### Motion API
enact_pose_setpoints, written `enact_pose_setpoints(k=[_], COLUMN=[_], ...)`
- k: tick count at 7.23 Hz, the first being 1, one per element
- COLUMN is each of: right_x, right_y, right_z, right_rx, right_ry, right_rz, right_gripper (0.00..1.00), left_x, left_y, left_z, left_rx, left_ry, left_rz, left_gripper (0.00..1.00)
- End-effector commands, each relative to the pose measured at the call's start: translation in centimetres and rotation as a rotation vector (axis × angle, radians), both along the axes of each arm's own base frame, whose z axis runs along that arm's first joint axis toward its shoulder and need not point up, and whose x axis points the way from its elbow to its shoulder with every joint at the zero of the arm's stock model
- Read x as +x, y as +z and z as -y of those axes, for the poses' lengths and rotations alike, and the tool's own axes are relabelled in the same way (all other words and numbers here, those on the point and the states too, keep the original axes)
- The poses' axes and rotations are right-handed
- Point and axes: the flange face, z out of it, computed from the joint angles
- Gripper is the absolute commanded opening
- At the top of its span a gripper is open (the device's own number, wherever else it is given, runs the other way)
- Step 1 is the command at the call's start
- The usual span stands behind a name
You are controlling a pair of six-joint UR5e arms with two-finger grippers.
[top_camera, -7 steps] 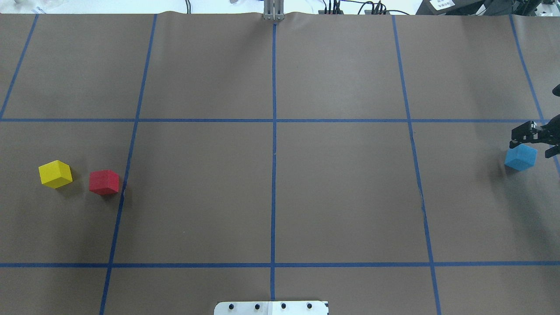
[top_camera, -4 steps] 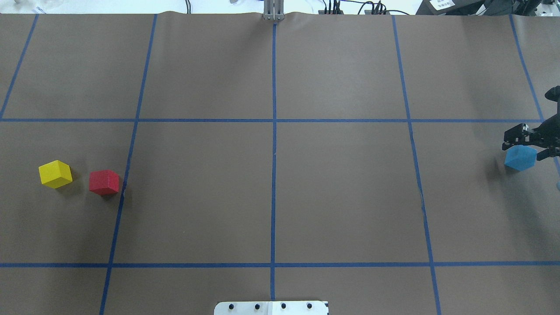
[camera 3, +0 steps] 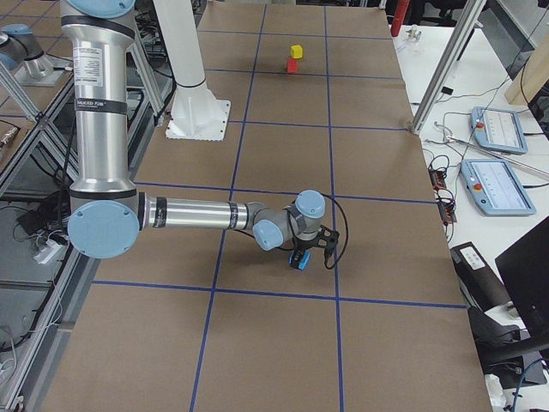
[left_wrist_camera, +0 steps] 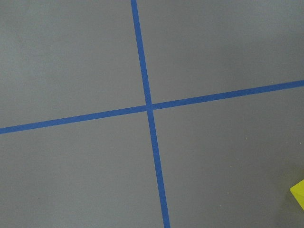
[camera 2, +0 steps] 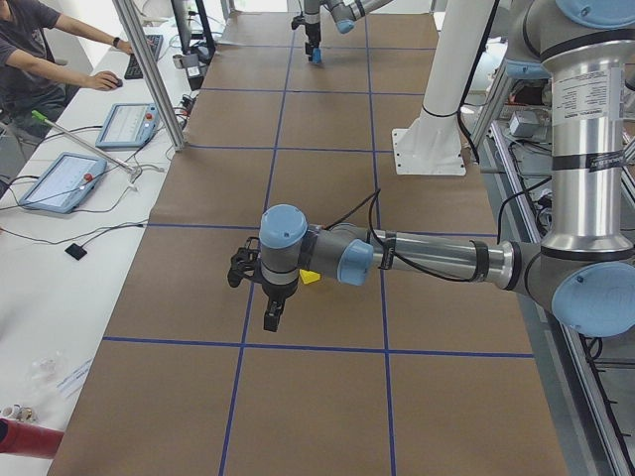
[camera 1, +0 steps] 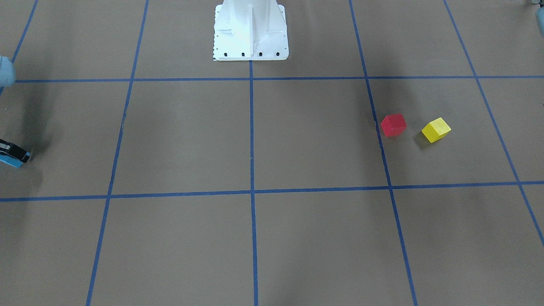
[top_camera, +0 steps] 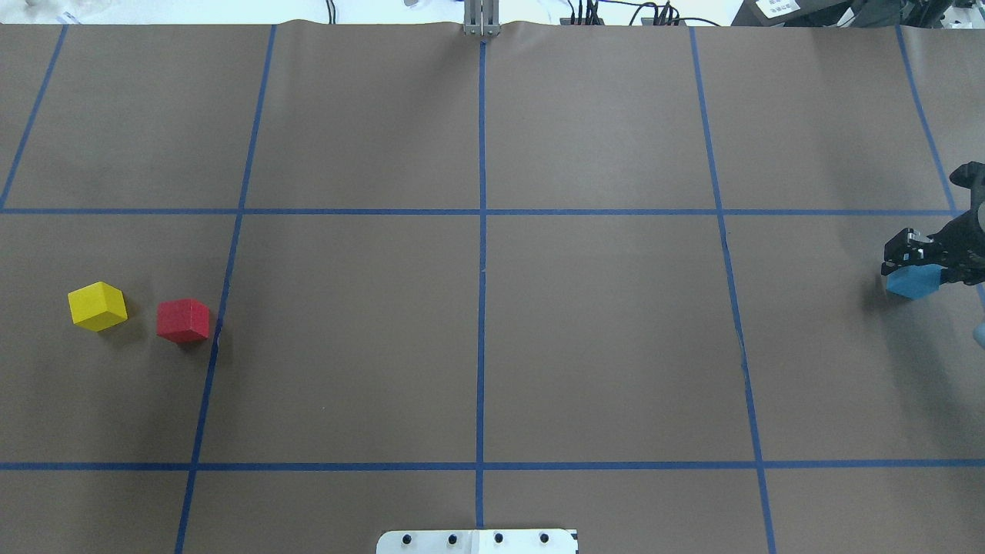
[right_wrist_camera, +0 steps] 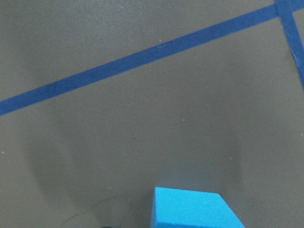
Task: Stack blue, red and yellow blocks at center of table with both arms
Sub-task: 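Lower the right gripper onto the blue cube and close it, then carry the blue cube with the right gripper to the table center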
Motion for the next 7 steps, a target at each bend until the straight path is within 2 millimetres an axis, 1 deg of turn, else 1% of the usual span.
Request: enact_pose_setpoints(k=[1, 2, 3, 4, 5, 6, 7], right_x=[-0.5, -1.1, -2.9, -6.3, -10.5, -16.4, -26.7], right_y=[-3.2, -7.0, -12.5, -17.9, -22.9, -28.2, -34.4], right_z=[1.3, 2.7, 4.5, 3.8, 3.7, 2.1, -1.2], right_rx=[0.024, 0.022, 0.01, 0.005, 0.009, 0.041, 0.121], right_ry=[0.001, 0.003, 0.029, 0.051, 0.072, 0.066, -0.006], right_rz=[0.028, 0.026, 0.038, 0.081, 0.121, 0.15, 0.171], right_gripper=[0.0, 0.0, 0.0, 0.0, 0.0, 0.0, 0.0], left_x=[-0.1, -0.1, -0.1, -0.1, 0.6, 1.2, 1.1], left_y=[0.0, -0.1, -0.4, -0.9, -1.8, -2.3, -1.7], left_z=[0.0, -0.2, -0.8, -1.0, -1.1, -1.3, -2.3], left_rx=[0.001, 0.002, 0.008, 0.016, 0.022, 0.02, 0.036], left_ry=[-0.002, -0.002, 0.0, 0.003, 0.023, 0.047, 0.046], left_rz=[0.0, 0.0, 0.0, -0.002, -0.056, -0.128, -0.132], left_gripper=[1.0, 1.0, 1.0, 1.0, 1.0, 1.0, 1.0])
